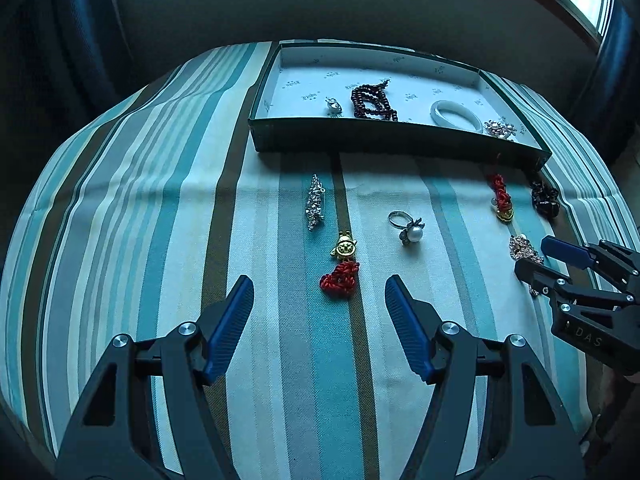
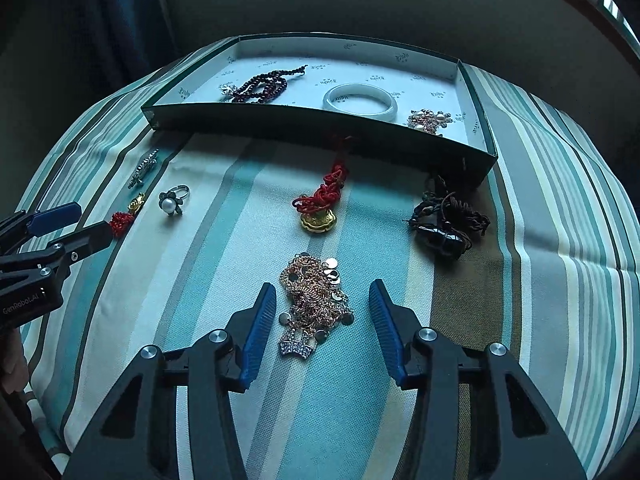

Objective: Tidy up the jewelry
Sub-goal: 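Move the right gripper to the gold chain pendant and close on it, then grasp the red-tasseled gold pendant with the left gripper while the right gripper holds the chain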

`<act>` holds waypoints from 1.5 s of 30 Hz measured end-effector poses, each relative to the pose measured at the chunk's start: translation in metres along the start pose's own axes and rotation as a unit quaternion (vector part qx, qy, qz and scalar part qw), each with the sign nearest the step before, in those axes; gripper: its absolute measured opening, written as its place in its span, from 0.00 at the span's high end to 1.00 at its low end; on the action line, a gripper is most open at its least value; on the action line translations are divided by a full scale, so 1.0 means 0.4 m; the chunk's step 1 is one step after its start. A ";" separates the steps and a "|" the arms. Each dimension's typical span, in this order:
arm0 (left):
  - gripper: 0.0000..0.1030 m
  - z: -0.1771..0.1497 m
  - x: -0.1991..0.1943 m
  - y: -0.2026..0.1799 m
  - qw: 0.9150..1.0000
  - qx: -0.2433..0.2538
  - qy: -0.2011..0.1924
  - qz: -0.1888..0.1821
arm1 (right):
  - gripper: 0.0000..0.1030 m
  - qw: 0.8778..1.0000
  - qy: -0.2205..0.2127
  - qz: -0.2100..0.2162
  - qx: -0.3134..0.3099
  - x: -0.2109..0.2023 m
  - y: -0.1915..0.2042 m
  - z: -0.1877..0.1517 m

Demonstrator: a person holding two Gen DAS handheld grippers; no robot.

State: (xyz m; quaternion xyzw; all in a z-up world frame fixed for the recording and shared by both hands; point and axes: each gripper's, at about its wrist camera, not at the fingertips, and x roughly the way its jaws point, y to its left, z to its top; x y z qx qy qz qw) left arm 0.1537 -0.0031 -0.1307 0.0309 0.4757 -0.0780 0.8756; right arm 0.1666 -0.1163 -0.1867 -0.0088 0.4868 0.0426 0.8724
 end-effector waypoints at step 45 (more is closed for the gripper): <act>0.87 0.021 0.050 -0.044 0.999 0.034 0.011 -0.005 | 0.90 0.999 -0.023 0.022 0.023 -0.044 -0.035 0.011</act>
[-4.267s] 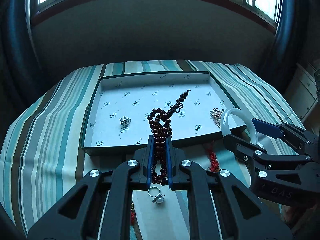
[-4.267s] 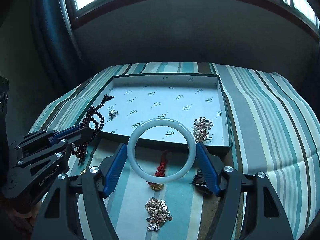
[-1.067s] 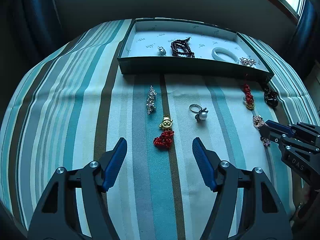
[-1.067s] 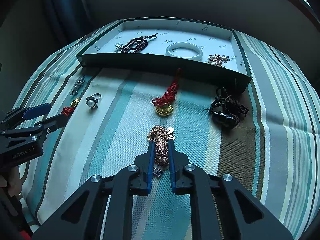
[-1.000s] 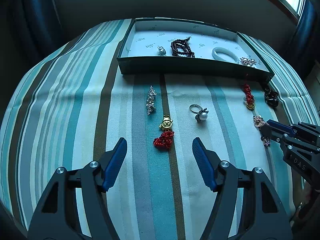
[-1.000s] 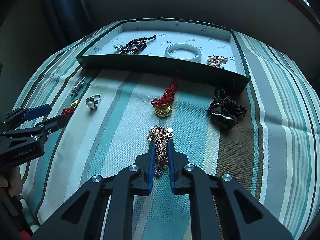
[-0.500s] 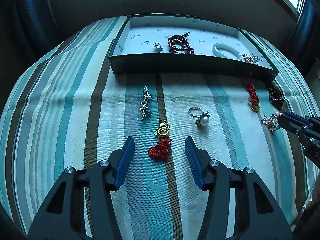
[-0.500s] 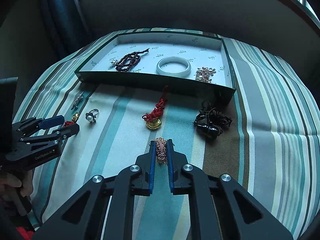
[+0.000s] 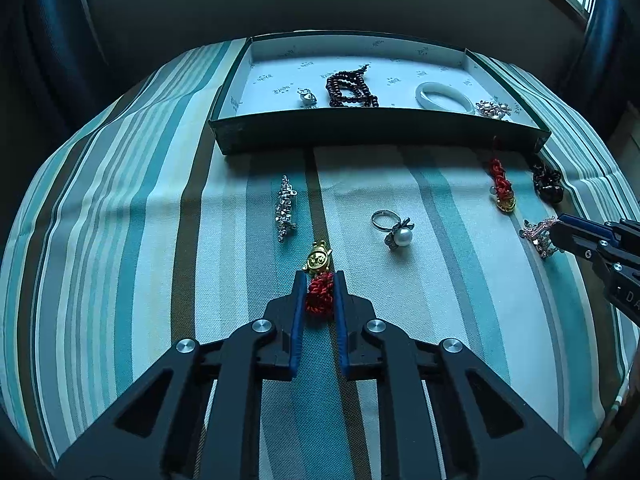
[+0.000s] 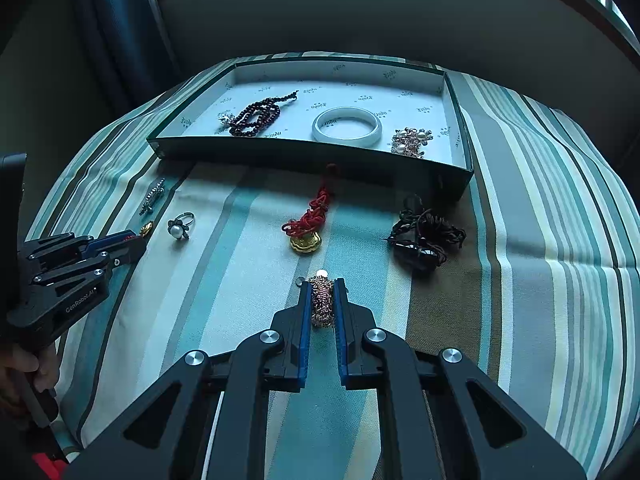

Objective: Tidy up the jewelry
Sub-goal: 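Grasp the red-tasseled gold pendant with the left gripper while the right gripper holds the chain, then carry the chain and red pendant into the box tray while opening both grippers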

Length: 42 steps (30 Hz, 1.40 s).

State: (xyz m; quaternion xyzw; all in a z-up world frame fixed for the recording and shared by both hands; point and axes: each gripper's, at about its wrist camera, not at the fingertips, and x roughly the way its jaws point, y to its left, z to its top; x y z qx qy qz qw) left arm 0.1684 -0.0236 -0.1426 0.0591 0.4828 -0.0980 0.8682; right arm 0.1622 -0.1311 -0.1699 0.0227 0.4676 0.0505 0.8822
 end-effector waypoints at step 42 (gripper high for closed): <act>0.88 0.121 -0.192 -0.002 0.994 0.008 -0.111 -0.016 | 0.90 0.994 -0.106 0.005 -0.007 -0.165 0.014 0.120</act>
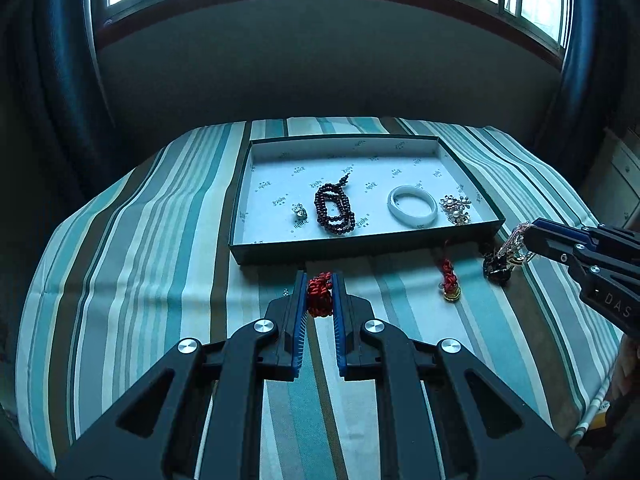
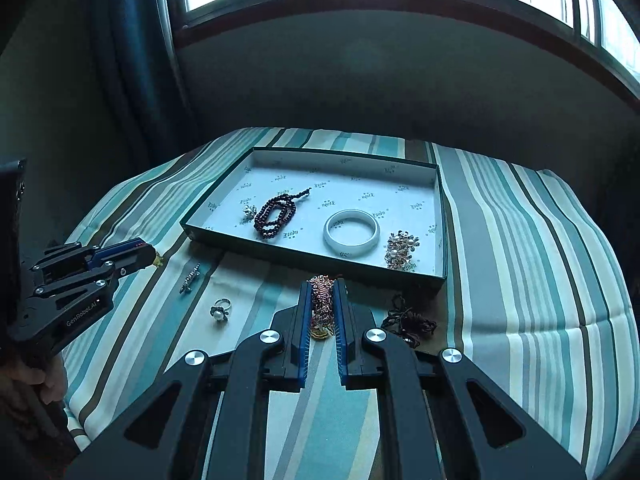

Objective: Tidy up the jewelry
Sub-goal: 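Carry the chain and red pendant into the box tray while opening both grippers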

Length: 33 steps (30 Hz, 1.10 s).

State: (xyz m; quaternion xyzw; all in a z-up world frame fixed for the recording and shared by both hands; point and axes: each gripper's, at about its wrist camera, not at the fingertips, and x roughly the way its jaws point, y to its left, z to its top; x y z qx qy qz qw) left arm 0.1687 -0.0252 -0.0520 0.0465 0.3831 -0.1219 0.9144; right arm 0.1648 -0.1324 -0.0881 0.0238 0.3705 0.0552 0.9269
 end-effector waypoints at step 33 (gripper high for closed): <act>0.88 0.342 0.305 -0.117 0.998 0.020 -0.043 -0.039 | 0.90 0.999 -0.032 -0.032 0.023 0.266 -0.158 0.270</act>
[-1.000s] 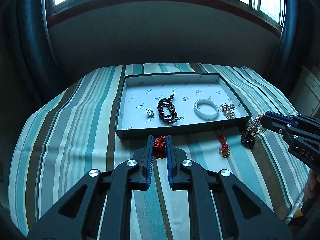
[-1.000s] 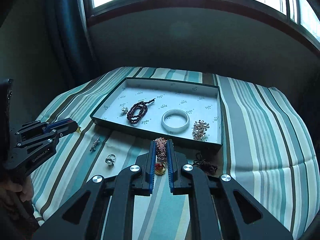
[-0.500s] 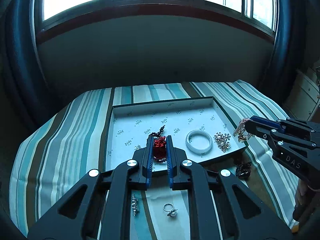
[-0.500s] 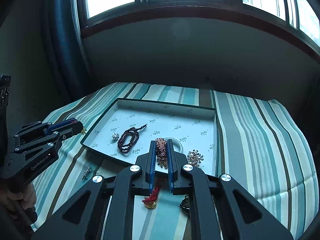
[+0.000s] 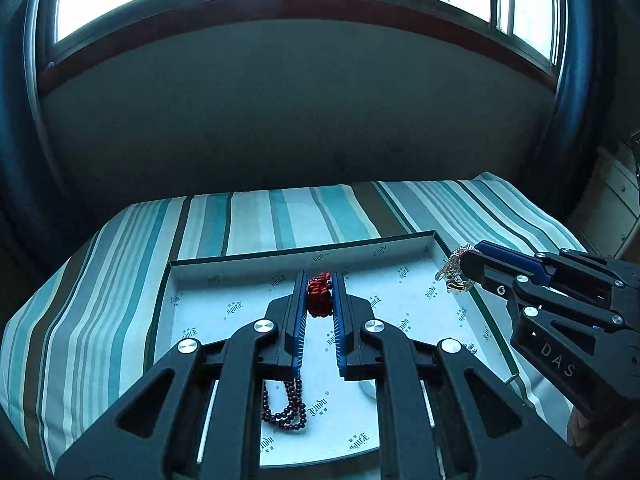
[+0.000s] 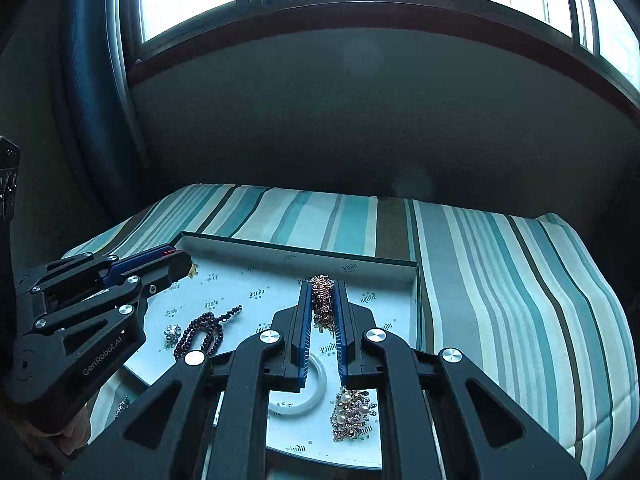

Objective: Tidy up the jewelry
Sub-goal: 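Carry the chain and red pendant into the box tray while opening both grippers, then lift both open grippers out of the tray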

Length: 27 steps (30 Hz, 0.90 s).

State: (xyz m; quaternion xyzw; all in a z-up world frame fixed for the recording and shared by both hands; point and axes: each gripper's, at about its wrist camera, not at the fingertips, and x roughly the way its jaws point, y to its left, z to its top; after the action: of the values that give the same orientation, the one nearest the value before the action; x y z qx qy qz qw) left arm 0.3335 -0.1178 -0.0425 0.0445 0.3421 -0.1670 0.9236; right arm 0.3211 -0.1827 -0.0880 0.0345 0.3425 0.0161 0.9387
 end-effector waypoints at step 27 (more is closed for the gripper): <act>0.47 -0.063 0.231 -0.010 0.995 0.001 0.094 0.031 | 0.52 0.997 0.074 -0.021 0.016 0.168 -0.053 -0.077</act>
State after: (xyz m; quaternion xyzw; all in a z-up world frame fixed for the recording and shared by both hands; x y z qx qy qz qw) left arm 0.3822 -0.1422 -0.1212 0.0711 0.4256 -0.1336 0.8922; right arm 0.3528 -0.1986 -0.1561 0.0410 0.4122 -0.0061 0.9102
